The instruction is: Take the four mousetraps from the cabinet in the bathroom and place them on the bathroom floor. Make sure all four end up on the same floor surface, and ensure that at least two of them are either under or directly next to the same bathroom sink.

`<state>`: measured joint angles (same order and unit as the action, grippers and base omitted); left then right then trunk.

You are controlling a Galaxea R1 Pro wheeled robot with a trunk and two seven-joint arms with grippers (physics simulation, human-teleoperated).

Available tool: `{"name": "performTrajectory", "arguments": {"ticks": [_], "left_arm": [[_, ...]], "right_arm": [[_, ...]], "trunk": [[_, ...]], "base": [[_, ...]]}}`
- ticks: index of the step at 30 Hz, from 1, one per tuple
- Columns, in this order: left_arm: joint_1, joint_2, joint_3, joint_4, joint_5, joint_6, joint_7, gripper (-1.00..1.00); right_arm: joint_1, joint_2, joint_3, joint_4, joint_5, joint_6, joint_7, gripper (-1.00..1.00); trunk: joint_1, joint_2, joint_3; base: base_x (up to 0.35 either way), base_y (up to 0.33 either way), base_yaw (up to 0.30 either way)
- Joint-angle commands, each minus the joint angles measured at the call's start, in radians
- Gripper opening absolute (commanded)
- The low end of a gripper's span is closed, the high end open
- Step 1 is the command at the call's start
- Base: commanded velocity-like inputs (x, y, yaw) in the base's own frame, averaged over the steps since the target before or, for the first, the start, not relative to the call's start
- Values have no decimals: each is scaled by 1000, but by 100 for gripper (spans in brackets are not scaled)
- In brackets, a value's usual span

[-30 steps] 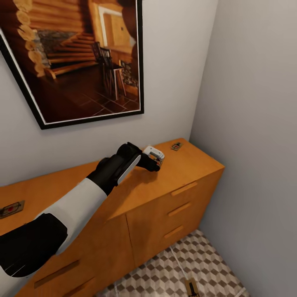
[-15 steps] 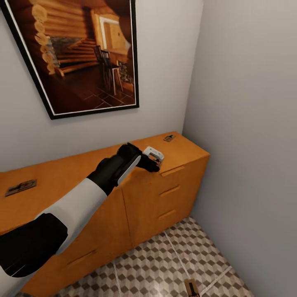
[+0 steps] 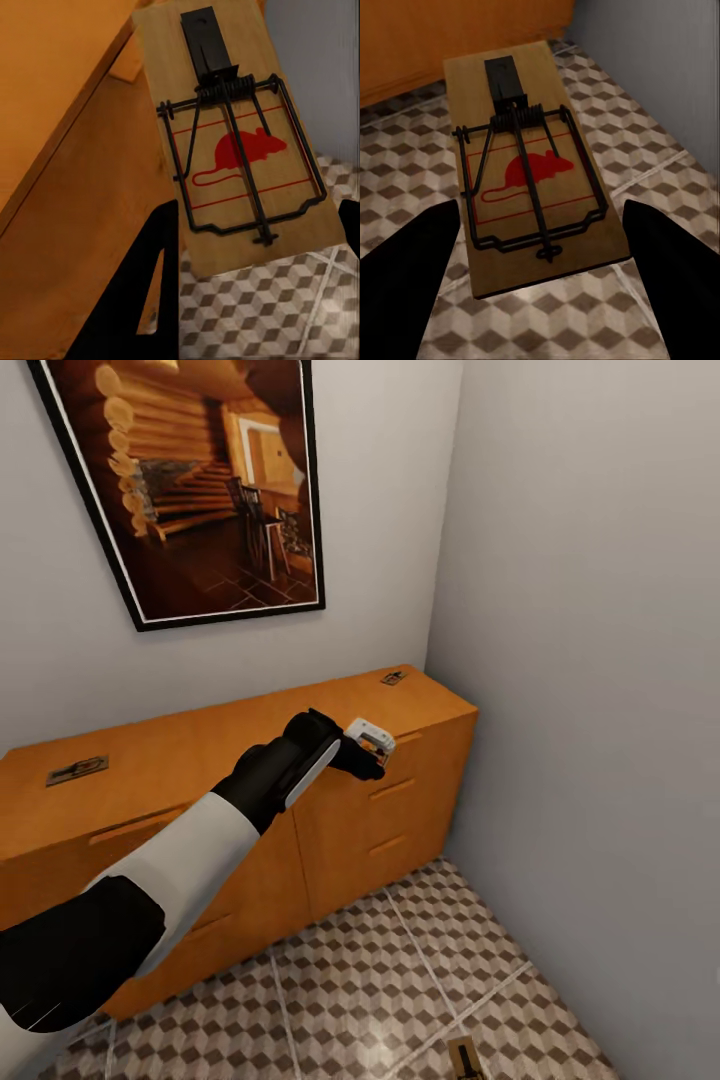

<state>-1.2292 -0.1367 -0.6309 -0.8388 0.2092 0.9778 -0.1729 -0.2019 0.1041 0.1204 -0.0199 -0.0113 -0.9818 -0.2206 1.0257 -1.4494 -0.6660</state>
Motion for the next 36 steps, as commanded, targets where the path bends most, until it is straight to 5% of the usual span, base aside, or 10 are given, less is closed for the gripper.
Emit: {"name": "performTrajectory", "arguments": {"ticks": [1,14,19,25,36], "left_arm": [[-1,0,-1,3,1,3,-3,-100],[3,-3,-4,65,1,-1,-6,-100],[47,-4,-29,89,1,-29,-8,-100],[134,-4,-129,169,4,-180,-8,-100],[311,-4,-145,518,6,-669,-7,-100]], "right_arm": [[-1,0,8,1,-1,-1,-8,-100],[-1,0,8,0,-1,-1,-8,-100],[-1,-1,7,0,-1,-1,-8,-100],[-1,-3,7,0,-2,-1,-8,-100],[-1,-4,7,-1,1,-7,-6,-100]], "trunk": [[-1,-1,-1],[-1,-1,-1],[-1,-1,-1],[-1,-1,-1],[-1,-1,-1]], "base": [[-331,-121,0],[-195,-71,0],[-5,-2,0],[0,0,0],[0,0,0]]}}
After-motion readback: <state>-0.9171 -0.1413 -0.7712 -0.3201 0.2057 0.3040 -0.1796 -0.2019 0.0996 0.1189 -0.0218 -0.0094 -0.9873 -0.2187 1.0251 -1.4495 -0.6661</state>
